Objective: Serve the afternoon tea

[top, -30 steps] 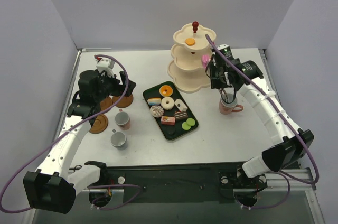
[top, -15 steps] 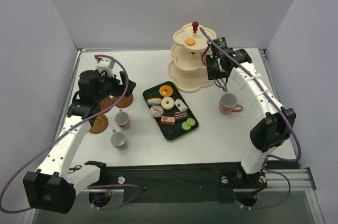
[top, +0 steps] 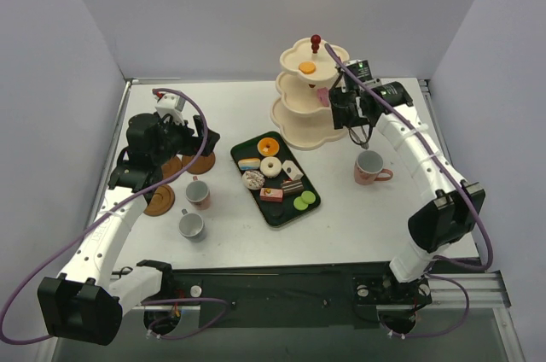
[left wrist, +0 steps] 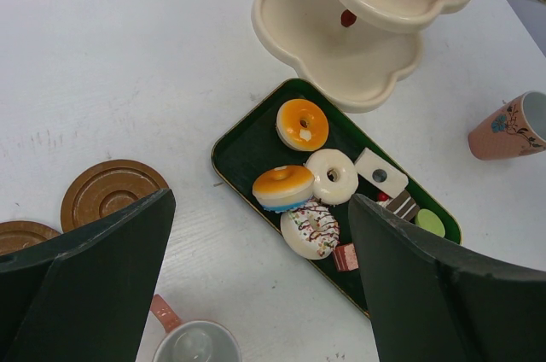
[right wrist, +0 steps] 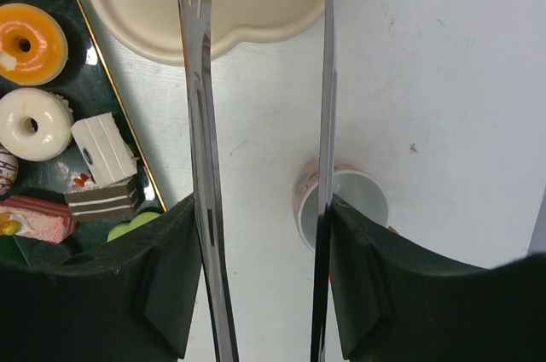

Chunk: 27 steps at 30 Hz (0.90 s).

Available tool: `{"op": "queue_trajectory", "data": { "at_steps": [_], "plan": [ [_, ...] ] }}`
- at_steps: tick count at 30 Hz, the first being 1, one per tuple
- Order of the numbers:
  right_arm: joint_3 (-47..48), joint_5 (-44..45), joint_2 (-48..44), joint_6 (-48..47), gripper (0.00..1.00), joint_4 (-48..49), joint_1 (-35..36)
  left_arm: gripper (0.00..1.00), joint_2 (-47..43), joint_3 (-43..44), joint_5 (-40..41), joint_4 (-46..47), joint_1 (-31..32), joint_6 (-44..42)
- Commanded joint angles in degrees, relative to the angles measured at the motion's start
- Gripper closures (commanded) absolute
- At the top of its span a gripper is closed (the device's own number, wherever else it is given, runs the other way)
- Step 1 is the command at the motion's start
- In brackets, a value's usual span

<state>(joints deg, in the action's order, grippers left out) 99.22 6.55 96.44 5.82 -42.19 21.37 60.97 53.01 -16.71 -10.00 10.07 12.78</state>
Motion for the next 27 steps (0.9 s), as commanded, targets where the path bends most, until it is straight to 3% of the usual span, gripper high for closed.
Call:
{"op": "queue_trajectory", "data": {
  "at_steps": [1, 9, 16, 27],
  "plan": [
    [-3.0, 0.0, -7.1, -0.4, 0.51, 0.2, 0.9, 0.06, -0.2, 1.4, 0.0, 2.3, -0.1, -0.6],
    [-15.1, 3.0, -20.0, 3.3, 0.51, 0.1, 7.1, 0.06, -0.1, 1.4, 0.2, 2.2, -0.1, -0.6],
    [-28.1, 3.7, -28.8, 8.7, 0.52, 0.4, 19.8, 0.06, -0.1, 1.3, 0.4, 2.3, -0.1, -0.7],
    [-38.4, 8.1, -25.8, 18.8, 0.51, -0.1, 34.4, 0.06, 0.4, 1.0, 0.6, 2.1, 0.0, -0.8]
  ]
}}
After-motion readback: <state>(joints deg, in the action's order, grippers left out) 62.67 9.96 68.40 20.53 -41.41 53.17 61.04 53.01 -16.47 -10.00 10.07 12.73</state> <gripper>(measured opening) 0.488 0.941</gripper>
